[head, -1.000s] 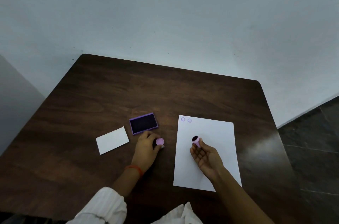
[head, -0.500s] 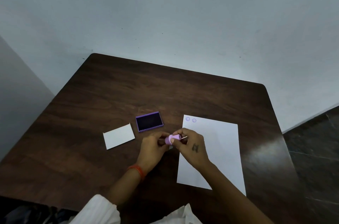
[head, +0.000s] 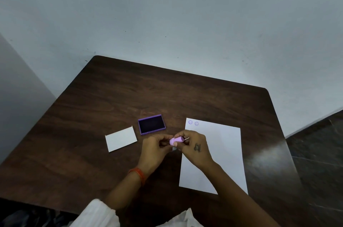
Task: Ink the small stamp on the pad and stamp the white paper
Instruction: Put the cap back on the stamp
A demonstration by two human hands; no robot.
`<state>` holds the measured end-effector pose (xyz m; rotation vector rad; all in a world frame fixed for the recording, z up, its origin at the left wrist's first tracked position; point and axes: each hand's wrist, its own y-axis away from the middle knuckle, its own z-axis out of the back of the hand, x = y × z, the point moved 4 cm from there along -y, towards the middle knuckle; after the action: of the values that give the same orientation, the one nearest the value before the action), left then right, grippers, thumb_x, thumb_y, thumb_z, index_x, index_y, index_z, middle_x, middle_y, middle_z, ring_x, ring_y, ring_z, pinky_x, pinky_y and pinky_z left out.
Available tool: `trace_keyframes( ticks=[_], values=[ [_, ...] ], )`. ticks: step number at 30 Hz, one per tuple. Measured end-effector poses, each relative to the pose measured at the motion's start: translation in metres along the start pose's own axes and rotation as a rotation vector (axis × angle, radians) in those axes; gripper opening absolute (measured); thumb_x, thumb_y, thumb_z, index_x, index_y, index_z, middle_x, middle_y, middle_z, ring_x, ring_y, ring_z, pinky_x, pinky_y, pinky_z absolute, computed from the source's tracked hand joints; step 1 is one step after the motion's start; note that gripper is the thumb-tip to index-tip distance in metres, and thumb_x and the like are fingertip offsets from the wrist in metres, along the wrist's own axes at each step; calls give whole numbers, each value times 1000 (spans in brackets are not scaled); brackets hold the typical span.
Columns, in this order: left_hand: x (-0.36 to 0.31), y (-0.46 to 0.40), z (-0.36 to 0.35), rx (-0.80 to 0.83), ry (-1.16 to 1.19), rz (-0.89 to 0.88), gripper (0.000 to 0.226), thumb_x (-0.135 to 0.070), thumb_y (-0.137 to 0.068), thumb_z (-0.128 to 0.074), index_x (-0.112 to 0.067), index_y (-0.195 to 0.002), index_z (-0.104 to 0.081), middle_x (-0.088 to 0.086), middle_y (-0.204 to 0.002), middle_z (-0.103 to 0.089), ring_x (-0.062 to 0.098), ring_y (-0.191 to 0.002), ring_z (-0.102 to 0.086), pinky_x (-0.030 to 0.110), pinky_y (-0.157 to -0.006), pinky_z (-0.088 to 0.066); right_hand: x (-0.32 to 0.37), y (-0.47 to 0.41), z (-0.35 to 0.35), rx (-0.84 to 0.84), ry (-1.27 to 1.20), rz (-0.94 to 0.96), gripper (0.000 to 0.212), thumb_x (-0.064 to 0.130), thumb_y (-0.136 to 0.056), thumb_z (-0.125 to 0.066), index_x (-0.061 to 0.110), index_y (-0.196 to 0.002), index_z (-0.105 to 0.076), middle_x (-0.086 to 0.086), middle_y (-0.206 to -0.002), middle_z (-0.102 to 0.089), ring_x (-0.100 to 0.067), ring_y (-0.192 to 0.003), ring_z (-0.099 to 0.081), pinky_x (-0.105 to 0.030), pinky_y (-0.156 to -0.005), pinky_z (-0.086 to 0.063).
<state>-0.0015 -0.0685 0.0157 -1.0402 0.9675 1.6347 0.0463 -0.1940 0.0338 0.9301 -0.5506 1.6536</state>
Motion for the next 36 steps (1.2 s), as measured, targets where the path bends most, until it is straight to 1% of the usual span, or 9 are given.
trace_keyframes(
  ticks=[4, 7, 12, 16, 18, 23, 27, 33, 36],
  values=[
    [-1, -2, 1, -16, -55, -33, 24, -9, -76, -71, -17, -99, -70, -11, -87, -67, -15, -72, -58, -4, -64, -41, -3, -2, 1, 21, -40, -44, 19, 24, -78, -70, 7, -88, -71, -15, -88, -74, -22, -76, -68, -33, -76, -59],
    [-1, -3, 3, -19, -72, -49, 24, -9, -75, -71, -17, -98, -71, -11, -87, -67, -19, -73, -57, -6, -65, -40, -5, -1, 1, 42, -66, -66, 21, 28, -79, -70, 9, -87, -69, -14, -86, -74, -15, -66, -68, -20, -65, -56],
    [1, -4, 4, -18, -105, -51, 26, -11, -73, -73, -19, -98, -70, -11, -89, -67, -24, -76, -54, -8, -65, -37, -9, 2, 0, 39, -134, -72, 29, 29, -75, -73, 15, -99, -66, 1, -92, -67, -15, -84, -65, -24, -75, -56],
    [4, -2, 4, -20, -139, -45, 26, -15, -74, -74, -22, -99, -70, -8, -94, -71, -18, -74, -55, -5, -65, -41, -10, 2, -2, 47, -150, -64, 22, 27, -76, -73, 12, -91, -70, -9, -88, -74, -7, -69, -66, -10, -63, -53],
    [4, -1, 6, -23, -139, -58, 26, -15, -74, -73, -22, -99, -70, -6, -94, -72, -19, -74, -55, -5, -68, -41, -11, 2, -3, 66, -168, -96, 23, 31, -76, -72, 11, -87, -70, -8, -82, -73, -7, -63, -67, -14, -63, -57],
    [2, -2, 7, -27, -134, -63, 23, -20, -75, -73, -24, -97, -70, -8, -92, -72, -17, -75, -57, -4, -68, -42, -12, 1, 0, 46, -167, -72, 30, 31, -74, -74, 15, -99, -69, 4, -86, -67, -10, -77, -66, -13, -67, -53],
    [1, -2, 7, -24, -160, -78, 23, -19, -76, -72, -22, -99, -70, -5, -95, -72, -14, -75, -56, -6, -67, -40, -11, -1, -2, 61, -215, -103, 14, 30, -75, -73, 16, -78, -69, -2, -75, -69, 0, -55, -66, -3, -51, -48],
    [2, -6, 10, -13, -178, -79, 25, -17, -76, -71, -20, -101, -69, -2, -99, -72, -5, -81, -59, 3, -69, -44, -16, -5, -8, 75, -250, -131, 24, 28, -75, -74, 16, -94, -67, 2, -84, -69, -15, -78, -70, -17, -68, -56],
    [2, -9, 10, -24, -176, -94, 25, -17, -76, -72, -21, -100, -69, -7, -96, -69, -10, -78, -56, -3, -68, -42, -17, -7, -11, 68, -291, -167, 16, 29, -76, -73, 15, -84, -70, -4, -80, -72, -10, -65, -71, -14, -60, -56]
  ],
)
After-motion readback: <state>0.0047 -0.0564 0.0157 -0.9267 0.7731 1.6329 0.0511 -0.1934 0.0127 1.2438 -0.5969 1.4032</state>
